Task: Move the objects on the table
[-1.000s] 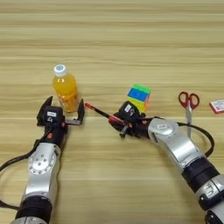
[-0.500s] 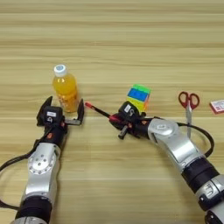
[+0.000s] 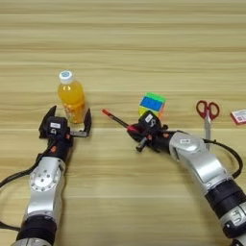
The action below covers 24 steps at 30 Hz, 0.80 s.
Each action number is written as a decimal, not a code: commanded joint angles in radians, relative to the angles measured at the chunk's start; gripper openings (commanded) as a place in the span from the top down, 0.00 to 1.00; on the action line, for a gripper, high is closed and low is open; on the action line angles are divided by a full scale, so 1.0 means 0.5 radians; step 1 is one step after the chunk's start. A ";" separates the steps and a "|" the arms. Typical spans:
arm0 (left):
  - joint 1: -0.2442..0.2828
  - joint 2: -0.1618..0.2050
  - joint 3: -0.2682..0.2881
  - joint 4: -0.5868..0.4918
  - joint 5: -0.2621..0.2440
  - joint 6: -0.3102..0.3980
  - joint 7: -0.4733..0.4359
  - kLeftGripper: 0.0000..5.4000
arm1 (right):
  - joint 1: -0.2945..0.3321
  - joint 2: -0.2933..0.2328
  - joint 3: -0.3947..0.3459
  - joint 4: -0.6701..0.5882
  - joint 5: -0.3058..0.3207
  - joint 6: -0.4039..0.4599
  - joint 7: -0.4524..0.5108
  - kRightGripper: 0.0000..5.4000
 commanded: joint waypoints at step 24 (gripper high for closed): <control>0.000 -0.001 0.010 -0.018 -0.008 0.033 0.001 0.00 | 0.033 -0.193 -0.414 -0.648 0.238 0.282 -0.141 0.86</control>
